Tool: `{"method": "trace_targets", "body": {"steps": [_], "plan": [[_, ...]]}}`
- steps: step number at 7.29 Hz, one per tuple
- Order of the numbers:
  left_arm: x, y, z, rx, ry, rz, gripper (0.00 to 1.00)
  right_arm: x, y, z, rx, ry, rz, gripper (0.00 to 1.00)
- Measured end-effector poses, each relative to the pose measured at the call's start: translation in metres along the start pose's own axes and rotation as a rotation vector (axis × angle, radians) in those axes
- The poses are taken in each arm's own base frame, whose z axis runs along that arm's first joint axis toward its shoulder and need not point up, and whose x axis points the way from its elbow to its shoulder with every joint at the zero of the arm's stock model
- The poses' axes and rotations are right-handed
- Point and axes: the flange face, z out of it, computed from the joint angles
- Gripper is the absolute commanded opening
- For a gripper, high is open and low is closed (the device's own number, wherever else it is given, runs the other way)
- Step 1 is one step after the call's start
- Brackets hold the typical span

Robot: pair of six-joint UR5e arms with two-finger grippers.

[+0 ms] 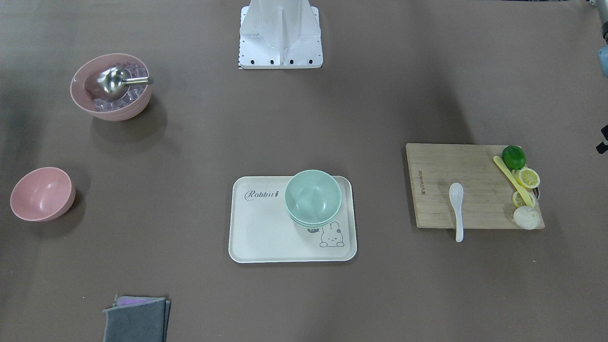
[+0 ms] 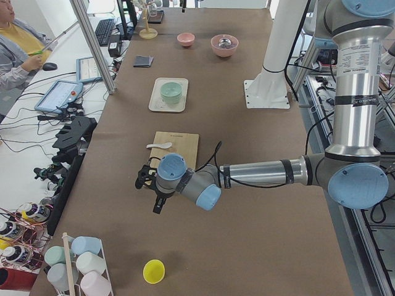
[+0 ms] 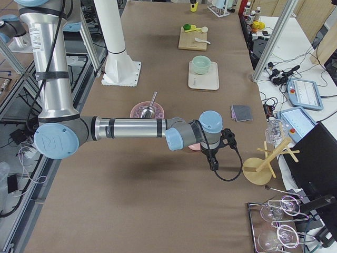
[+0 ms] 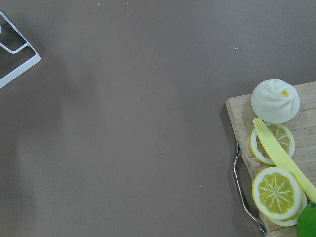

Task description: Stack pink bowl on green and place spoon

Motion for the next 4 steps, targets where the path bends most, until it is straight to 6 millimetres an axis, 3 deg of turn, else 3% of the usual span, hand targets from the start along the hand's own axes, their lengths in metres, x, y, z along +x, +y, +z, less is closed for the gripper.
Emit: {"method": "trace_targets", "body": {"steps": [2,4], "plan": [[0.022,-0.014,-0.016,-0.049,0.017,-0.038,0.99,0.004,0.002,-0.001,-0.005,0.002,0.013,1.00],[0.025,-0.013,-0.019,-0.064,0.020,-0.006,0.99,0.012,0.004,-0.003,-0.039,-0.002,0.052,1.00]]}}
